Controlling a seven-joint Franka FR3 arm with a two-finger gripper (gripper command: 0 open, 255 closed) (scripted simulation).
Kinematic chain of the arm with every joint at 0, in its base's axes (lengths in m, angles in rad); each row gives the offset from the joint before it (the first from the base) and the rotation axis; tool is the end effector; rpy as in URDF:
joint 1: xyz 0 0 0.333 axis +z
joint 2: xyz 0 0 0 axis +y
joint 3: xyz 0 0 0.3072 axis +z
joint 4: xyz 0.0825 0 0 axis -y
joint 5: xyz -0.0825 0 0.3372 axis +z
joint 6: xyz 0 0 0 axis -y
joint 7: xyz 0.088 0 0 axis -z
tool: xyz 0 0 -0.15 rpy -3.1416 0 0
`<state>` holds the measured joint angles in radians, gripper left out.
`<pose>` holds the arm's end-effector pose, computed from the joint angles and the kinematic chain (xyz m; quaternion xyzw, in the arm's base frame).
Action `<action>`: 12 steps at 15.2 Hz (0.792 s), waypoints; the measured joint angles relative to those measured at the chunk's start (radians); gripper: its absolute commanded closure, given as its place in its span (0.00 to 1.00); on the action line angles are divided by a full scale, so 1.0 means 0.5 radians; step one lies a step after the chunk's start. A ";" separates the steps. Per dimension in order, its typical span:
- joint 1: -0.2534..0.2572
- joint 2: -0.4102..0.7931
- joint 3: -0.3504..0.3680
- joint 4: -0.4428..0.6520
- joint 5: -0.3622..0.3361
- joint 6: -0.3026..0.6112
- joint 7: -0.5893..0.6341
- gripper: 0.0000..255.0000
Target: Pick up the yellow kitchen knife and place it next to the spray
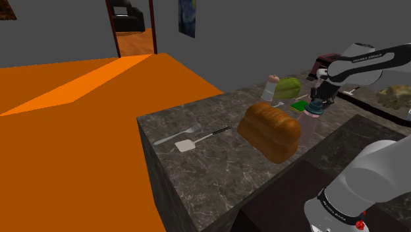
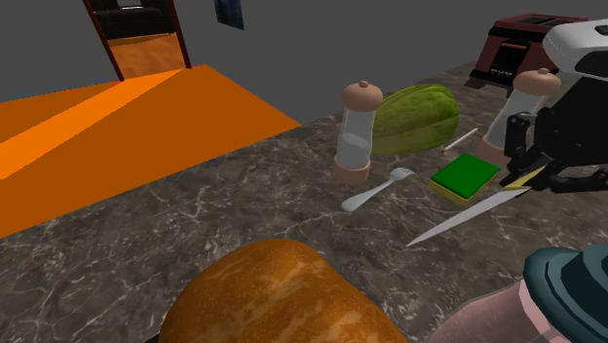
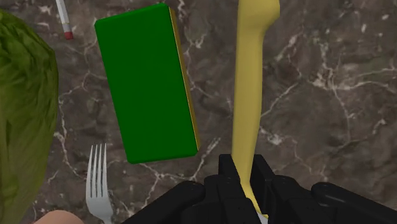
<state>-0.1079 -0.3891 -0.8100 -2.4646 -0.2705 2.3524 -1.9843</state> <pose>0.2537 -0.3490 0.3850 0.8054 0.5846 0.0473 0.0864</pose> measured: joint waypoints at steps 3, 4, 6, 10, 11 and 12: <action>0.024 0.059 -0.047 -0.053 0.021 0.108 -0.025 1.00; 0.031 0.077 -0.064 -0.066 0.030 0.138 -0.038 1.00; 0.047 0.112 -0.090 -0.096 0.046 0.199 -0.052 1.00; 0.109 0.217 -0.169 -0.137 0.118 0.334 -0.114 1.00; 0.114 0.229 -0.181 -0.150 0.126 0.357 -0.124 1.00; 0.120 0.239 -0.191 -0.156 0.135 0.373 -0.134 1.00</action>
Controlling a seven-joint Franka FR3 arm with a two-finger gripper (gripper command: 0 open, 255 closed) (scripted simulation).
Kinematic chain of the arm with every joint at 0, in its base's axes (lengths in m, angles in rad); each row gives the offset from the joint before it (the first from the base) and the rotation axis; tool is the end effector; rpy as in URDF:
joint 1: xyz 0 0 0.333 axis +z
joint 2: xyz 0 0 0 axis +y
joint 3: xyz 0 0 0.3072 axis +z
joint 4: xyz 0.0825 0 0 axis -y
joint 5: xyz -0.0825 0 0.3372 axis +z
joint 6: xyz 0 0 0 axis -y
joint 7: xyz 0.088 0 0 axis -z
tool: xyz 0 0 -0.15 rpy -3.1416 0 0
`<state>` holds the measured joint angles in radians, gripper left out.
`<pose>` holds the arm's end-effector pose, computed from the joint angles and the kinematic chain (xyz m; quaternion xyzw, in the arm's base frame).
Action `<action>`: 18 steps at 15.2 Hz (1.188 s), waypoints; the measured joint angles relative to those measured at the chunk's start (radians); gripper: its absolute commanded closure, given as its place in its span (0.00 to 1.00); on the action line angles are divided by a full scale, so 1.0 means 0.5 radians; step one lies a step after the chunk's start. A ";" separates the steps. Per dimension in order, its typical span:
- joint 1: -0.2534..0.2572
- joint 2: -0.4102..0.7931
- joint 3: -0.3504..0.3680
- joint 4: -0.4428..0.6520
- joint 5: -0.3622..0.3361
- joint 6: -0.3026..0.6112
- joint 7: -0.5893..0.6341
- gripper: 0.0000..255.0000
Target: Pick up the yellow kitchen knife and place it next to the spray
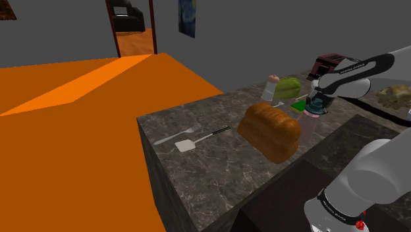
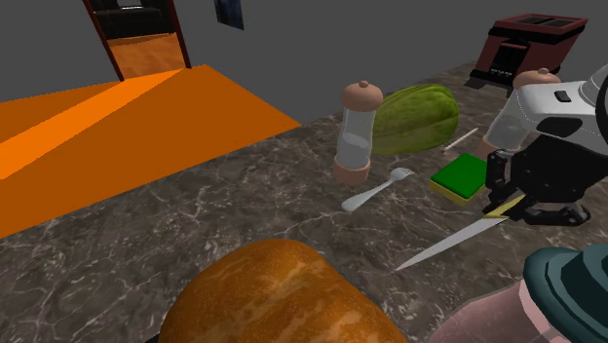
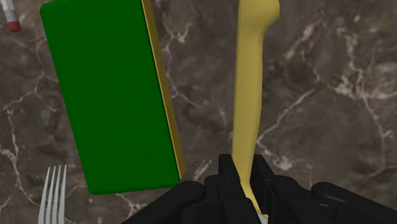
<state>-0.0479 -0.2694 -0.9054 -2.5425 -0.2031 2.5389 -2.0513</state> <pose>0.2565 -0.3513 0.3306 0.8054 0.5845 0.0474 0.0865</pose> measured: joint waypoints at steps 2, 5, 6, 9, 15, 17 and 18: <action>0.007 0.010 -0.006 -0.003 0.008 0.012 -0.004 1.00; 0.010 0.014 -0.008 -0.003 0.012 0.016 -0.007 1.00; 0.010 0.014 -0.009 -0.003 0.012 0.016 -0.007 0.00; 0.010 0.015 -0.009 -0.003 0.013 0.016 -0.007 0.00; -0.091 -0.150 0.102 0.038 -0.106 -0.167 0.082 0.00; -0.139 -0.237 0.166 0.059 -0.157 -0.271 0.126 0.00; -0.147 -0.249 0.172 0.061 -0.164 -0.285 0.129 0.00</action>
<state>-0.1212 -0.3938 -0.8194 -2.5122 -0.2853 2.3966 -1.9869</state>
